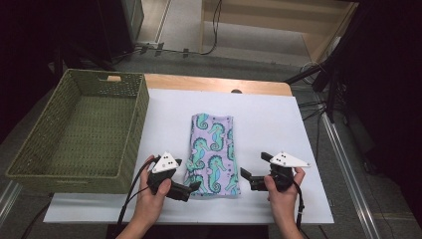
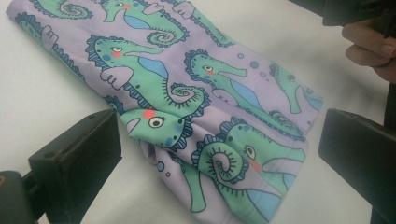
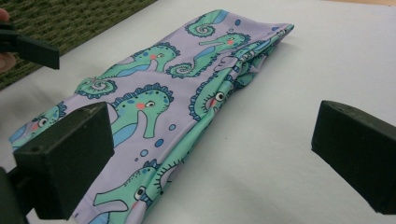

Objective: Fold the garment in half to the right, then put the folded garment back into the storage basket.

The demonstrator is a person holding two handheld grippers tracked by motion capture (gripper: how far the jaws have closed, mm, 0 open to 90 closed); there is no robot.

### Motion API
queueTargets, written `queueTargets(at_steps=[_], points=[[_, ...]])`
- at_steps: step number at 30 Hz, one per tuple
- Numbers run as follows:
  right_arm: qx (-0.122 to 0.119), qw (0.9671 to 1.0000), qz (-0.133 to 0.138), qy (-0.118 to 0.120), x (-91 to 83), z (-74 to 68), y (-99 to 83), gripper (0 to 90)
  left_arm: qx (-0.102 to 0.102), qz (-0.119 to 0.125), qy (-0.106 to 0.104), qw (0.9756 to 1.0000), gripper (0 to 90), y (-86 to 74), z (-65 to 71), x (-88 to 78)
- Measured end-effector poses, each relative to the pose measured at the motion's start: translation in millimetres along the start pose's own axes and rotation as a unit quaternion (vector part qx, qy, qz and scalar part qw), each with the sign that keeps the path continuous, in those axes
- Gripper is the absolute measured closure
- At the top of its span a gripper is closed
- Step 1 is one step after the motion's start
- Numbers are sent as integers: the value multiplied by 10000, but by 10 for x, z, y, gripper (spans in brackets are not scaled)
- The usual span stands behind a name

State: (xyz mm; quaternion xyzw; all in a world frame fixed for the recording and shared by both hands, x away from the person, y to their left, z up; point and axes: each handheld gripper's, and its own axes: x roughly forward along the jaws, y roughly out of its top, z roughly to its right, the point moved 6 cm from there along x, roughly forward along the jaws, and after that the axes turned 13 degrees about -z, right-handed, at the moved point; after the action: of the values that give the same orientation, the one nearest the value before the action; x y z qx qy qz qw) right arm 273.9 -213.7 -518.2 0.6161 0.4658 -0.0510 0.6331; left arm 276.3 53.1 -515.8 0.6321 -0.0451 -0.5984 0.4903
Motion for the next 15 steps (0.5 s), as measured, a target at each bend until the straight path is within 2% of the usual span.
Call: queueTargets(at_steps=[9,11,14,15], points=[[-35,9999,1,-128,1,-3,-9,0,2,11,73,10000,0,5,-43,-30],[-44,9999,19,-130,-6,-14,-4,0,0,-11,-67,10000,0,11,-47,-22],[-67,9999,17,-121,1,-19,-5,0,-171,-46,-256,9995,0,22,-86,5],[-74,9999,3,-107,15,-22,-7,0,-292,-132,-138,9994,42,23,-133,45]])
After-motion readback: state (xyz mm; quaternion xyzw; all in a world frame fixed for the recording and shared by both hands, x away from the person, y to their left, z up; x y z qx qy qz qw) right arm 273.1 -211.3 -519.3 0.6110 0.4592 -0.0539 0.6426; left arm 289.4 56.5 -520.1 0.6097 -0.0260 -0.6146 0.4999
